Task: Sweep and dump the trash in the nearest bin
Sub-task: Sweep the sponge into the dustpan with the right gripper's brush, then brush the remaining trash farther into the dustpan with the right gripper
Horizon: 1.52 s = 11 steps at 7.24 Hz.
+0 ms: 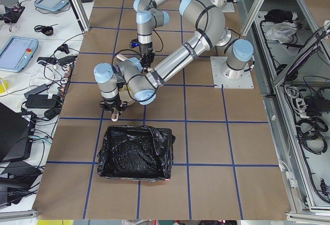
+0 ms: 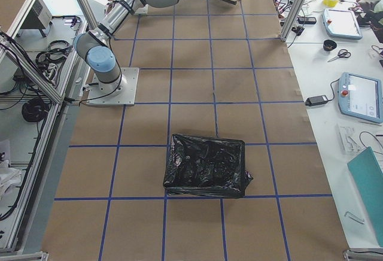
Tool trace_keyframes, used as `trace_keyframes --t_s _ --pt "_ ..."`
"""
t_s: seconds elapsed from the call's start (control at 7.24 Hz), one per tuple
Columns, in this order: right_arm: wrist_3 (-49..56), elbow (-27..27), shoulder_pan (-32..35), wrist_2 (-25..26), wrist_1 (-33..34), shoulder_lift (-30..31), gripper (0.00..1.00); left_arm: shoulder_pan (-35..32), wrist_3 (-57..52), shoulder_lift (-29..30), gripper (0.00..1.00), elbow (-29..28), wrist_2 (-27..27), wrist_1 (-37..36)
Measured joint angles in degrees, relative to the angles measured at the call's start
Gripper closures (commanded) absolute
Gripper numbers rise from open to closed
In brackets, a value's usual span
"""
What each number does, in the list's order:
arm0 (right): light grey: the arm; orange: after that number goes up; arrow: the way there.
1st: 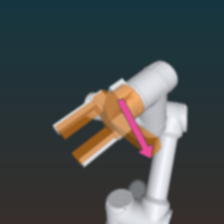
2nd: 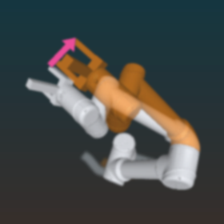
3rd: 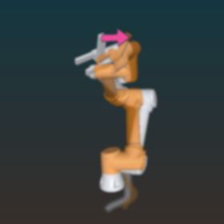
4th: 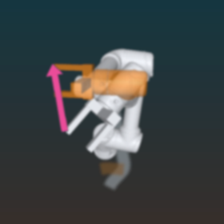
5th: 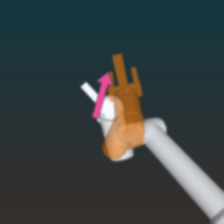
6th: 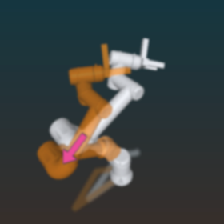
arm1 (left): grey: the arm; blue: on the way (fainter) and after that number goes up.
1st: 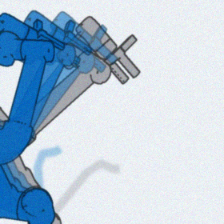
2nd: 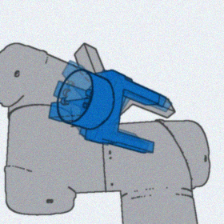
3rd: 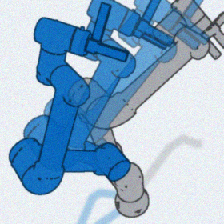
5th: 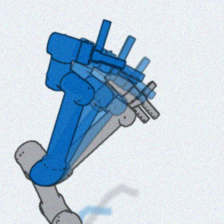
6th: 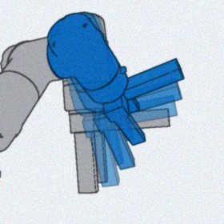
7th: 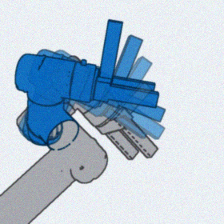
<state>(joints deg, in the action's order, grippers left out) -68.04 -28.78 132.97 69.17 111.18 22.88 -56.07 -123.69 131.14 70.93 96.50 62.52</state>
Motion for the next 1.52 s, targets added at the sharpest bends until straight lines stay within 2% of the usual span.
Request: trace_keyframes --t_s 0.55,1.1,1.52 --pt "18.9 0.1 -2.6 -5.1 0.0 -0.7 1.00 0.0 0.1 0.0 1.00 0.0 0.0 0.1" --pt "22.9 0.2 -3.6 -8.0 0.5 -1.3 1.00 0.0 0.2 0.0 1.00 0.0 -0.1 0.0" --pt "24.6 0.2 -2.4 -9.2 3.7 -2.5 1.00 0.0 0.8 0.0 1.00 0.1 -0.1 0.0"
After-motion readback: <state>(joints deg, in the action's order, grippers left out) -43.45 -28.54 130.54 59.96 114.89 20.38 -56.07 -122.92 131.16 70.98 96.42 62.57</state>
